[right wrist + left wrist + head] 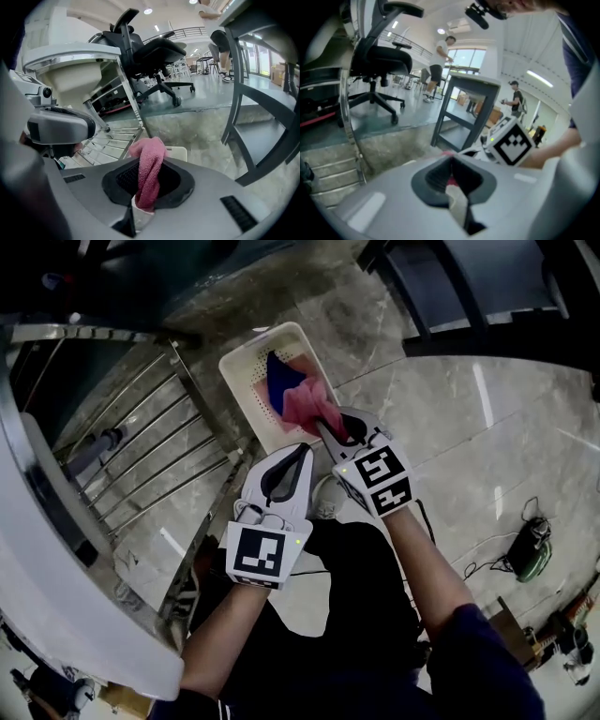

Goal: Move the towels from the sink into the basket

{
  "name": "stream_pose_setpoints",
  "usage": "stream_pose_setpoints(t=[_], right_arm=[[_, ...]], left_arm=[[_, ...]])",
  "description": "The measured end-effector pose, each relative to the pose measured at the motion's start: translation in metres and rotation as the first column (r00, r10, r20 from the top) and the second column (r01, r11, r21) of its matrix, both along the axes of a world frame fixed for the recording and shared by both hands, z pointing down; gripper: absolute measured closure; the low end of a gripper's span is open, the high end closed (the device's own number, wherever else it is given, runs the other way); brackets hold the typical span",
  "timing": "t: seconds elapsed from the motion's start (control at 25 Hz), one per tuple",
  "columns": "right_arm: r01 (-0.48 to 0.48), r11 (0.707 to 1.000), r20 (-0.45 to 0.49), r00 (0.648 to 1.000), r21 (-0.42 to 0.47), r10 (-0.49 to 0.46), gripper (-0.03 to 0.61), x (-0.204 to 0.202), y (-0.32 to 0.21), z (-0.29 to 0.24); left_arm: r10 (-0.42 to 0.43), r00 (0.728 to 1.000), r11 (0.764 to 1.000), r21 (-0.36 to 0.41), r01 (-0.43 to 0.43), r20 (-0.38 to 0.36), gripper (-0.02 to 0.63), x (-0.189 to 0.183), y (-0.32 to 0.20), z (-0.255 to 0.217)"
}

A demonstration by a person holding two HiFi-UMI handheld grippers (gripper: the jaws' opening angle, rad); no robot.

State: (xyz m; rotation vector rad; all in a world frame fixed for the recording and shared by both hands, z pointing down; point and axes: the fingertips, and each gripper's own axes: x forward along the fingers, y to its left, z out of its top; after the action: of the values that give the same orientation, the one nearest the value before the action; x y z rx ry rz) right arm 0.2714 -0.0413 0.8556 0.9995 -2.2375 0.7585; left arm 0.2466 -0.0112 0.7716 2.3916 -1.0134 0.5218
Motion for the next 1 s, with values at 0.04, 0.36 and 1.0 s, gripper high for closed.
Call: stream_pose_setpoints(t=[0.04, 0.36, 1.0], right_arm=[[0.005, 1.0, -0.003, 1.0, -0.004, -0.005, 0.529, -0.001, -0.002, 0.007], [0.036, 0.999, -0.015, 0.999, -0.035, -0.036, 0.528, -0.005, -0.011, 0.049], [0.022, 0.994, 0.0, 1.0, -0.105, -0.022, 0.442, -0.005, -0.005, 0.055]], left_arm=[[-0.005, 1.0, 1.0, 0.0, 0.005, -0.002, 0.606, 0.0, -0.003, 0.005], [-0.02, 1.0, 0.999, -0.026, 0.02, -0.002, 0.606, -0.002, -0.017, 0.04], [-0.052, 0.999, 0.998, -0.046, 0.052, -0.013, 0.606, -0.007, -0.021, 0.04]])
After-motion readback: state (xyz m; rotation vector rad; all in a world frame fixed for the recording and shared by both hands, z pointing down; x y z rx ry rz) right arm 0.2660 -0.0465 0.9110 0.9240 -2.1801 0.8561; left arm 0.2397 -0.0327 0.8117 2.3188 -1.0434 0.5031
